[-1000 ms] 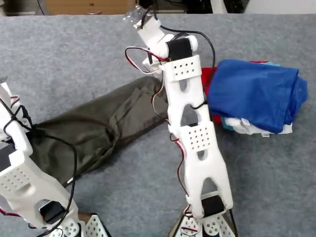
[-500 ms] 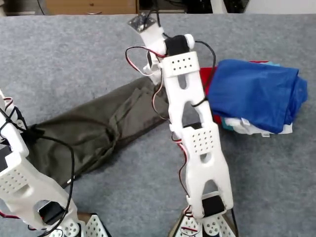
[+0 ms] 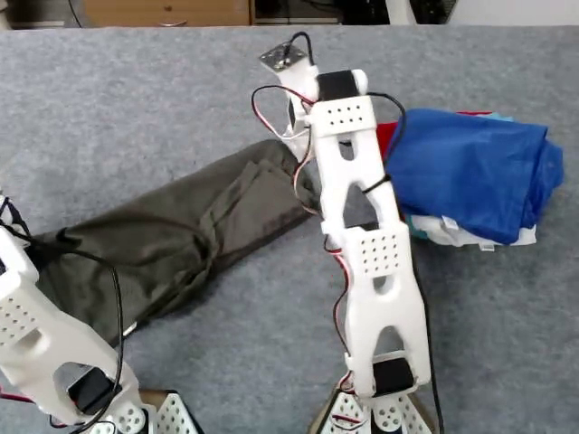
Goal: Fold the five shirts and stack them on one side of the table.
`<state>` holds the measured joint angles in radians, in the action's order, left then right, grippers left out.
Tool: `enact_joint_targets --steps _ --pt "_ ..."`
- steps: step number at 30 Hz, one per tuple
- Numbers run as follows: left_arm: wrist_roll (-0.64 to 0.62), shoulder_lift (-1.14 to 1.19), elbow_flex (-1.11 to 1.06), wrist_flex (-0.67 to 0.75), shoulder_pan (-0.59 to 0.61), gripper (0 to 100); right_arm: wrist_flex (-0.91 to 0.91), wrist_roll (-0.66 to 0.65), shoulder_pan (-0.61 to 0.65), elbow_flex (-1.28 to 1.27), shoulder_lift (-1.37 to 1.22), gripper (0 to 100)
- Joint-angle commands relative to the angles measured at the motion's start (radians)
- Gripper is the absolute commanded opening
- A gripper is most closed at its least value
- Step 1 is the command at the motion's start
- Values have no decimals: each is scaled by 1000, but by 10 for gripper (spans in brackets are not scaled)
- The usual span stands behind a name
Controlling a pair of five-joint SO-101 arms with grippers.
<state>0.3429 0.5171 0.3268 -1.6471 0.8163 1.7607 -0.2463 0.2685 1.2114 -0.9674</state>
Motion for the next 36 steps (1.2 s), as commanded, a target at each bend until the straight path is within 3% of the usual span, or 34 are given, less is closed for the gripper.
enact_joint_targets --steps 1,6,13,17,23,31,36 --pt "6 -22 158 -109 11 19 28 5 25 105 88 2" --pt "6 -119 126 -115 32 19 28 5 68 35 234 2" --pt "31 -493 -290 -101 -54 19 26 2 136 -225 420 2" --pt "32 -591 -489 23 -103 19 -5 2 131 -314 423 2" --pt "31 -492 -647 48 -169 19 -130 2 131 -406 329 2" --pt "40 -343 -551 46 -86 19 -209 0 53 -406 114 2" --pt "103 -286 -506 55 -57 19 -206 -68 12 -351 25 2"
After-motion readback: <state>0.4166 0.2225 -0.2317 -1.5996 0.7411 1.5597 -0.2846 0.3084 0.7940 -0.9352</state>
